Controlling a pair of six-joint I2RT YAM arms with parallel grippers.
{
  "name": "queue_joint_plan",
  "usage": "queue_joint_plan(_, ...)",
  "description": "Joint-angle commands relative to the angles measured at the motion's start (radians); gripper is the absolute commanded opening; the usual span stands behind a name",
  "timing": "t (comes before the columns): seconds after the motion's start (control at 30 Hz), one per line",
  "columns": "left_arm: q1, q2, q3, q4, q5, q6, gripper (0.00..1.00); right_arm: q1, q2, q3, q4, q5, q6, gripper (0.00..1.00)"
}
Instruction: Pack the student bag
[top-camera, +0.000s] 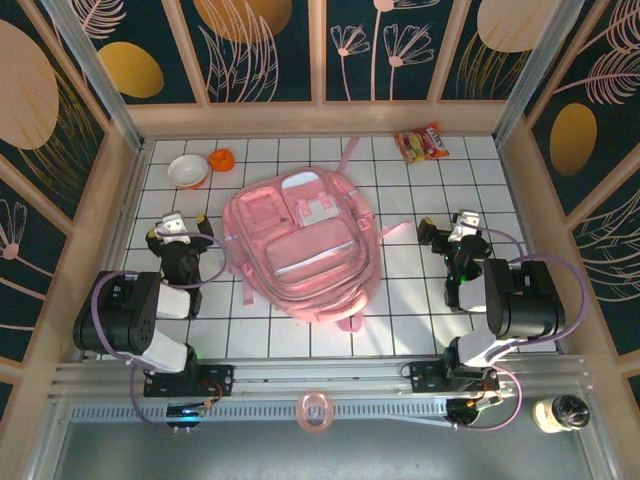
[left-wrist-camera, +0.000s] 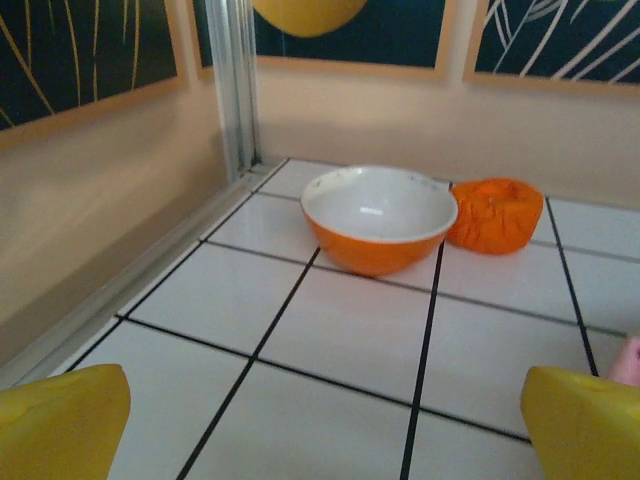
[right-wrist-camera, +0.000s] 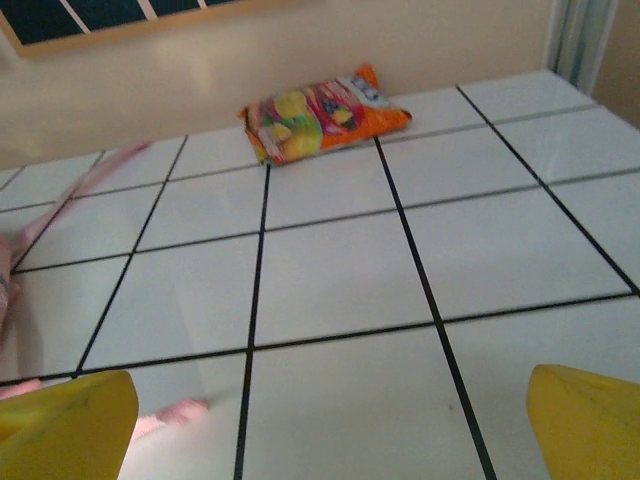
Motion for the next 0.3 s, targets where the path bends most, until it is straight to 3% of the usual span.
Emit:
queue_joint_plan(0.0, 0.008, -0.008, 0.004, 0.029, 0.027, -0.028, 0.99, 0.007, 0.005, 0.006, 0.094, 0.026, -0.022, 0.99)
queue_joint_plan(0.27, 0.007, -0.008, 0.002, 0.035, 0.026, -0.027, 0.99, 0.005, 0.006, 0.006, 0.090, 0.019, -0.021, 0.99)
